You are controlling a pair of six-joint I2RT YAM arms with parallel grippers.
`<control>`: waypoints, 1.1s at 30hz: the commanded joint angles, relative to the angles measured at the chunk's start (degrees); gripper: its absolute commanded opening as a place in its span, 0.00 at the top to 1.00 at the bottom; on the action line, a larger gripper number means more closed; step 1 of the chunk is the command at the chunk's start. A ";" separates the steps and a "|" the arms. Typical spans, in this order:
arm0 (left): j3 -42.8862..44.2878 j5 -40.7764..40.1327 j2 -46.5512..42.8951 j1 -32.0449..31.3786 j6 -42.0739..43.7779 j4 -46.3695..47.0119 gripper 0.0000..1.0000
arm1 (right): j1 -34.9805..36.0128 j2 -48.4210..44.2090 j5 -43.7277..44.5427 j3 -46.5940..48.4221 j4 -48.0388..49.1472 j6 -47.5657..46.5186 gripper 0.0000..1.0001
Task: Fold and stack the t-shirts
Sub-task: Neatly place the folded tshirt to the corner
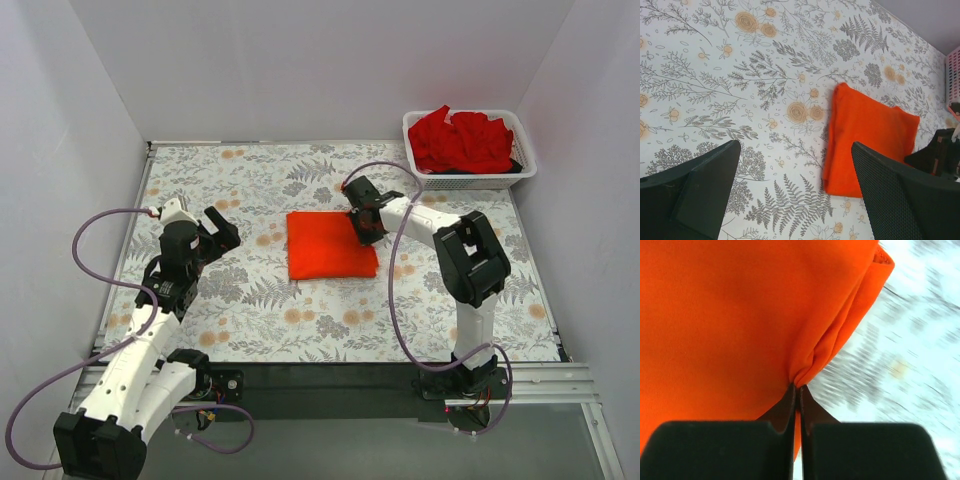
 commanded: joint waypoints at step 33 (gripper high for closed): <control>-0.09 -10.90 -4.07 -9.37 1.96 -2.60 0.08 | -35.61 1.98 44.30 -0.18 11.20 -22.42 0.99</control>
